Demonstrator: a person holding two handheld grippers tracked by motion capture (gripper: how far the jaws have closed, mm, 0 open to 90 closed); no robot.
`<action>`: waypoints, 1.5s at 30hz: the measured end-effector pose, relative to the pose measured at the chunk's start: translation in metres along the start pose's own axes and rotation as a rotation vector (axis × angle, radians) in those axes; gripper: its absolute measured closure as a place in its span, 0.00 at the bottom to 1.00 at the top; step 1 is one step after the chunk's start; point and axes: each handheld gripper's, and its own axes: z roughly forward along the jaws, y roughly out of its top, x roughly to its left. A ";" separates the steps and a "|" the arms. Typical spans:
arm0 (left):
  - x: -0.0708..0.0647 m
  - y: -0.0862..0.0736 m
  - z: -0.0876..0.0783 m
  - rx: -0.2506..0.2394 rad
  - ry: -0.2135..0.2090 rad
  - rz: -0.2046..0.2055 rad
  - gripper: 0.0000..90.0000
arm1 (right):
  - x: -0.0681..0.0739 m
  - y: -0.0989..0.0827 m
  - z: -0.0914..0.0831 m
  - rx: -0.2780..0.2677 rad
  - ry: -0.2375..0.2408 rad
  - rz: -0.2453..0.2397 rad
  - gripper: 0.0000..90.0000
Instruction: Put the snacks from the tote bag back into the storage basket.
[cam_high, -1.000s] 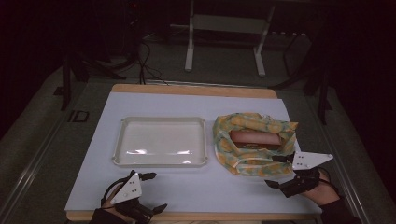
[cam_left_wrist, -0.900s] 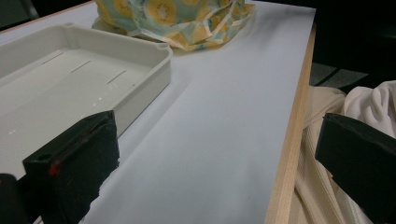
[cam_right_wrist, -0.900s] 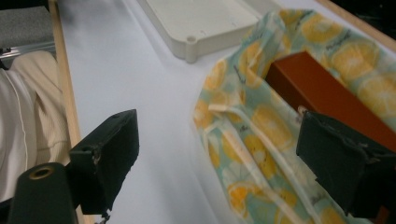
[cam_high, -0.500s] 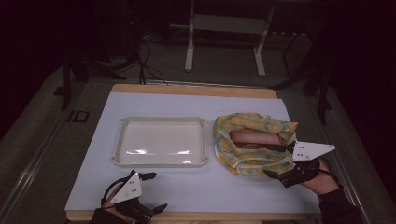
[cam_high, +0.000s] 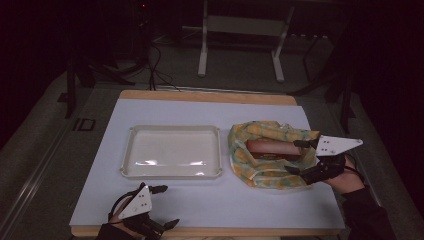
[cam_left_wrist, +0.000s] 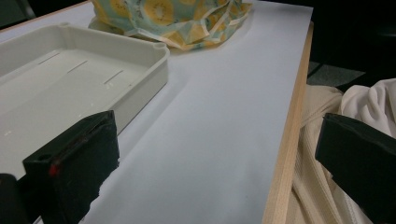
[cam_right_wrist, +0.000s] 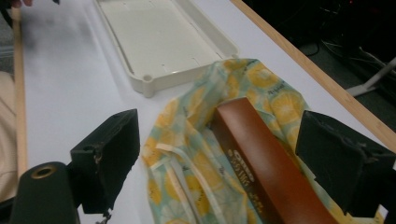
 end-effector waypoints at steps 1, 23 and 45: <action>0.000 0.000 0.000 -0.001 0.000 0.000 0.00 | -0.002 0.001 0.001 0.005 -0.002 -0.004 0.15; -0.001 -0.001 0.000 0.002 -0.012 0.003 0.00 | -0.050 0.008 0.032 0.091 0.044 0.011 0.20; 0.000 -0.002 0.002 0.009 -0.023 0.001 0.00 | -0.076 -0.023 0.055 0.267 0.042 -0.057 0.32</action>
